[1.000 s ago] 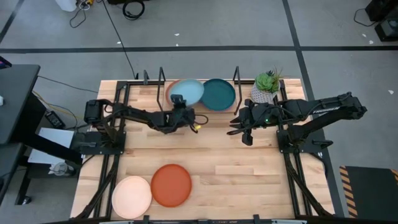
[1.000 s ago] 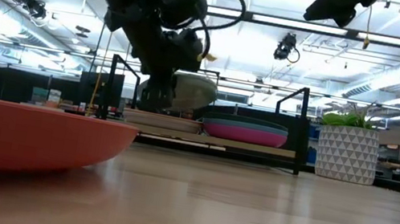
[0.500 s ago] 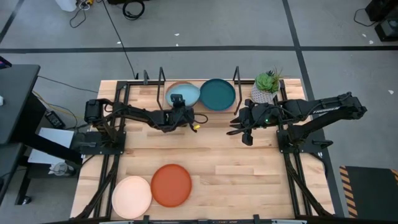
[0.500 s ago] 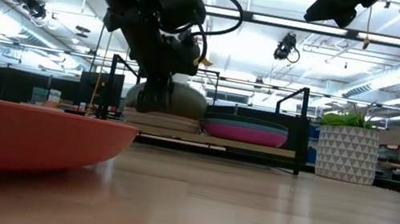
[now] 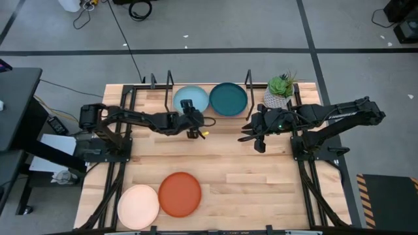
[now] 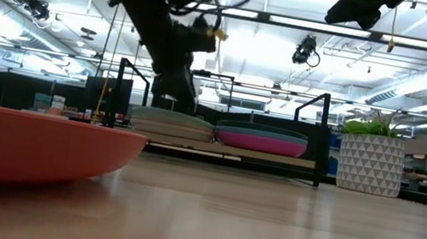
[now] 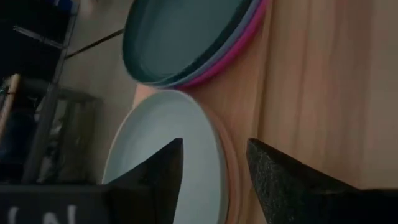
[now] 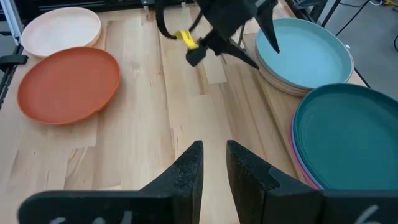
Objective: Place and stack plates onto a shelf
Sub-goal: Stack the light blue plate on top of the brown plate on the shelf, then stack the light brown plate on top of the dark green plate on the shelf
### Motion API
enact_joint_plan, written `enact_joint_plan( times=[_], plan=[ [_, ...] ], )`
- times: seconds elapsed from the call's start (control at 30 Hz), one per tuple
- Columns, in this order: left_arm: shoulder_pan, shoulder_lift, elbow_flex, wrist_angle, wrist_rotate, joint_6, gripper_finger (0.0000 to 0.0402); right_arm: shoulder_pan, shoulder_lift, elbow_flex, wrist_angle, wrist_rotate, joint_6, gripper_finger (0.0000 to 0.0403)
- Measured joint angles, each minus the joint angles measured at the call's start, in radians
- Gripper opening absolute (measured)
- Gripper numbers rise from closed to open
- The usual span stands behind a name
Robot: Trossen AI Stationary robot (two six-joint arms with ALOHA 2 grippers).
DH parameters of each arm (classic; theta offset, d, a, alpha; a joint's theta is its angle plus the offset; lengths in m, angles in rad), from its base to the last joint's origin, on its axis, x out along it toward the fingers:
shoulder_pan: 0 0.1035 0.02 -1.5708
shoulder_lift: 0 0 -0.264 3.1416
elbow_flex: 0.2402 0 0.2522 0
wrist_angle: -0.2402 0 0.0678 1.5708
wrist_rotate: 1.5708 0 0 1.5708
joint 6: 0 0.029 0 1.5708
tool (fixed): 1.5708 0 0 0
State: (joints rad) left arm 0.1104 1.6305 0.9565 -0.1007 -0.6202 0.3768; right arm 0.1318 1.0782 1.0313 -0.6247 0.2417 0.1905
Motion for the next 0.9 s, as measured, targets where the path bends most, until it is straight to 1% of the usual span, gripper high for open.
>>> enact_joint_plan(
  times=[0.1,0.3,0.47,0.77,0.9],
  plan=[
    [-0.001,-0.030,0.000,-0.007,0.000,-0.003,0.0179,0.000,0.000,0.000,0.002,0.000,-0.001,0.0077],
    [0.000,-0.054,0.000,-0.058,-0.105,-0.059,0.0172,0.000,0.000,-0.022,0.015,0.000,-0.003,0.0077],
    [0.005,-0.022,0.000,-0.096,-0.116,-0.092,0.0171,0.000,0.000,-0.077,0.072,-0.001,-0.007,0.0077],
    [0.039,0.051,0.000,-0.123,-0.122,-0.104,0.0171,0.000,0.000,-0.091,0.090,-0.015,-0.009,0.0077],
    [0.026,0.029,-0.001,-0.119,-0.174,-0.086,0.0171,0.000,0.000,-0.091,0.091,-0.026,-0.011,0.0077]
  ],
)
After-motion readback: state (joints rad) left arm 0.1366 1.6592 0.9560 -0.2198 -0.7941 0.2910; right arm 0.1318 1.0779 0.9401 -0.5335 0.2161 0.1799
